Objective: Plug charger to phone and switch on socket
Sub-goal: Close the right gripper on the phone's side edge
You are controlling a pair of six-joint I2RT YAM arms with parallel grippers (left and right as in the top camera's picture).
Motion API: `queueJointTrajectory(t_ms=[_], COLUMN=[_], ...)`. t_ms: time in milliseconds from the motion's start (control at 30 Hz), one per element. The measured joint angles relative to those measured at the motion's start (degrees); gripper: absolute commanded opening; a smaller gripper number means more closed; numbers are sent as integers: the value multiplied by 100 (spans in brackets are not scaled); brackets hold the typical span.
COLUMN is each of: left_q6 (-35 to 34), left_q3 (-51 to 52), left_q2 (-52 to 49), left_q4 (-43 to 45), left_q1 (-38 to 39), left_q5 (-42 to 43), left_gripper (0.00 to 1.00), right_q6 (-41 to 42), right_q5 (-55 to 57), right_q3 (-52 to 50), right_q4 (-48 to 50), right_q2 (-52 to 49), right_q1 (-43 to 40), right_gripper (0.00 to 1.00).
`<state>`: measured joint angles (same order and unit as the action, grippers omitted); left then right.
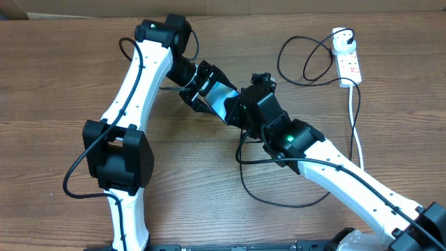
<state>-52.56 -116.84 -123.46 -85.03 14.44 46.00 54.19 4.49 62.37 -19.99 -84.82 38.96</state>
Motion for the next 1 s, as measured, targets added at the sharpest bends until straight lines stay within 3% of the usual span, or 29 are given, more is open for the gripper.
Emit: queueJointTrajectory(t_ms=[633,833,1000], left_q6=[219,1421,2605], left_q3=[-70,-70,-70], left_q2=[0,0,0], left_q4=[-7,140,284], left_q1=[-107,-501,-874], left_q5=[173,560,1414], left_gripper=[18,33,44], right_q6=[-188,-363,-518], right_q5=[-153,-396,-1058], right_q3=[-7,-7,-7], right_q4=[-422,-811,-846], right_q2=[-20,573,1239], right_q1=[24,-442,-1121], right_gripper=[4,4,4])
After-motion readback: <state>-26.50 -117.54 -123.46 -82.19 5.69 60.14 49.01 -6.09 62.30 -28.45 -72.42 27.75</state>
